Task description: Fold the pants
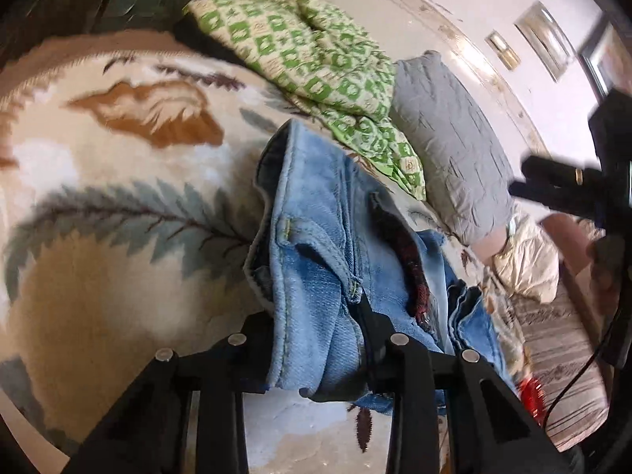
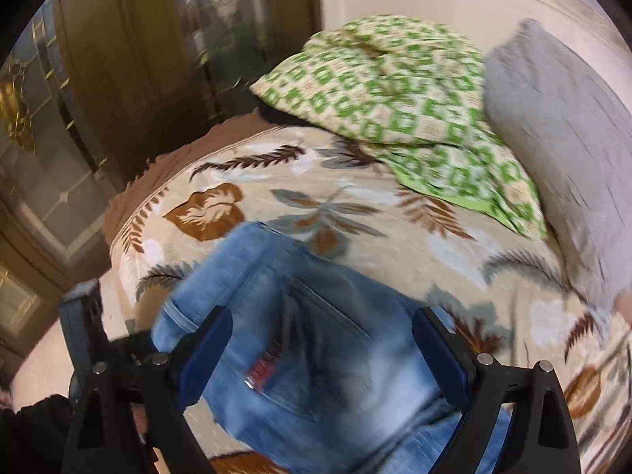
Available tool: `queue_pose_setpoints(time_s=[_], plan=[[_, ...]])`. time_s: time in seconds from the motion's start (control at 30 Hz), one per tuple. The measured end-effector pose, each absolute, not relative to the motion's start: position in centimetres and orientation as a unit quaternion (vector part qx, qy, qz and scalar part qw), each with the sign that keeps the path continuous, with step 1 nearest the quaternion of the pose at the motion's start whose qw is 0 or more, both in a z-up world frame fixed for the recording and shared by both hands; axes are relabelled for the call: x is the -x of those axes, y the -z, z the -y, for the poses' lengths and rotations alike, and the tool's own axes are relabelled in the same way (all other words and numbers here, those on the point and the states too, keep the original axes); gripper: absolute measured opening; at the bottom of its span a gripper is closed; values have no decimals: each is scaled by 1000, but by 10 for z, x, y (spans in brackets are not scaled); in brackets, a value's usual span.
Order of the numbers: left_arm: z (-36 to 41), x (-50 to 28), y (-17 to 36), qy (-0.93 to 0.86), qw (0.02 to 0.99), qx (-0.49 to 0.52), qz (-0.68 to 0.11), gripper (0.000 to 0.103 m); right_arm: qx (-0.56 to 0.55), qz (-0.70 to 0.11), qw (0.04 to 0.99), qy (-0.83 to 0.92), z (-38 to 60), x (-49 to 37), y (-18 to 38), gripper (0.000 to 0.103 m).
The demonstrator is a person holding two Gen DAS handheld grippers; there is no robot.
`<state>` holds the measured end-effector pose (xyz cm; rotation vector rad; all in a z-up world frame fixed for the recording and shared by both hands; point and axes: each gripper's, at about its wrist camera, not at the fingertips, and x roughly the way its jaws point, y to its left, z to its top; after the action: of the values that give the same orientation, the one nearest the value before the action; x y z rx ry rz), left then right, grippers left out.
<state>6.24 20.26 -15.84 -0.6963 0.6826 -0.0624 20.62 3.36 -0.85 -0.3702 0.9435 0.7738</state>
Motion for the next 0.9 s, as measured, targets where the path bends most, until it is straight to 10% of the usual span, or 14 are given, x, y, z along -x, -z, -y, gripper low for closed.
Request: queue_pose_setpoints(time_s=[0.73,0.9], plan=[[-210,-58,168,39,875,362,-318,36,447,-580,633,-250,-255,-260,133,91],[-211,-57,168,40,875,362,-318,37,482,-563,622,-252,-252,-254,146,22]])
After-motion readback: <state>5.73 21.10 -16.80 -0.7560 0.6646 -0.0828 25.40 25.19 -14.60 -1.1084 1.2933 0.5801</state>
